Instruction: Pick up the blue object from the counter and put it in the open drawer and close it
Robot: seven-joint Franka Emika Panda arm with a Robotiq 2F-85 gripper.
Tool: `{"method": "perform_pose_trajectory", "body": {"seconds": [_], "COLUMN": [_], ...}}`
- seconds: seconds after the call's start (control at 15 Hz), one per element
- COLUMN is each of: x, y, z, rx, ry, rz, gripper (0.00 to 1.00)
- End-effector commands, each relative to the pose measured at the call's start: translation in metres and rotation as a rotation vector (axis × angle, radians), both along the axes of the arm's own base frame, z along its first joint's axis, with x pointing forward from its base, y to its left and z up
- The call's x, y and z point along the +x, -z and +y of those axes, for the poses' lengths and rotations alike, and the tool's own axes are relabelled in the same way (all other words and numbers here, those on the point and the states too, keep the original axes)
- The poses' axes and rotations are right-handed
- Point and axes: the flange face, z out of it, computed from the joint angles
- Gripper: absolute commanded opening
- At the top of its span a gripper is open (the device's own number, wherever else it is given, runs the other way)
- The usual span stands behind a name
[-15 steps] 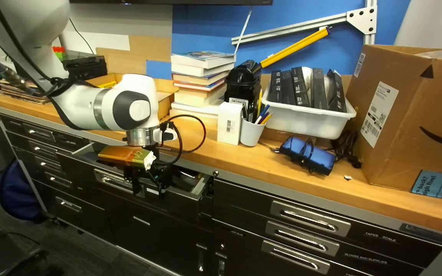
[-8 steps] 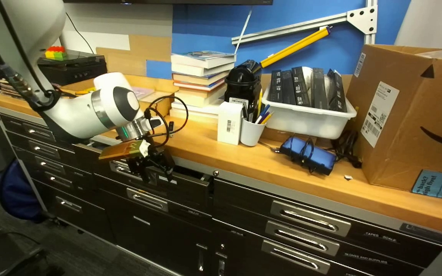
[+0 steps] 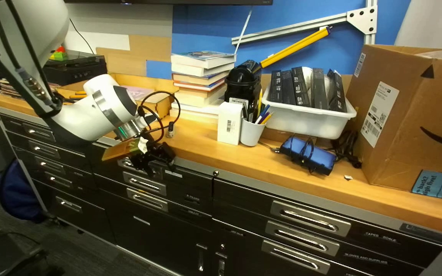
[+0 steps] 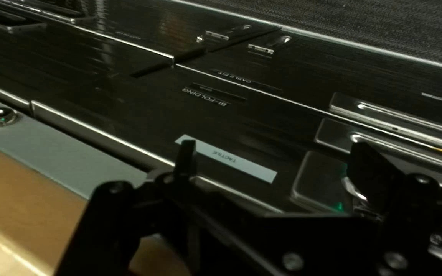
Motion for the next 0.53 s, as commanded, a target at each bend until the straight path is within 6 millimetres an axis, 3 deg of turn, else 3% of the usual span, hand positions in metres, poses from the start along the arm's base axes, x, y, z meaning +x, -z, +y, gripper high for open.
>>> {"method": "perform_pose_trajectory", "body": {"seconds": [0.0, 0.27, 0.47], "x": [0.015, 0.011, -0.003], "y": [-0.002, -0.001, -0.025], "z": [0.011, 0.011, -0.008], "rx": [0.010, 0.007, 0.042], "ry": [0.009, 0.023, 0.058], "rz": [-0.107, -0.118, -0.035], "gripper": [1.00, 1.00, 1.00]}}
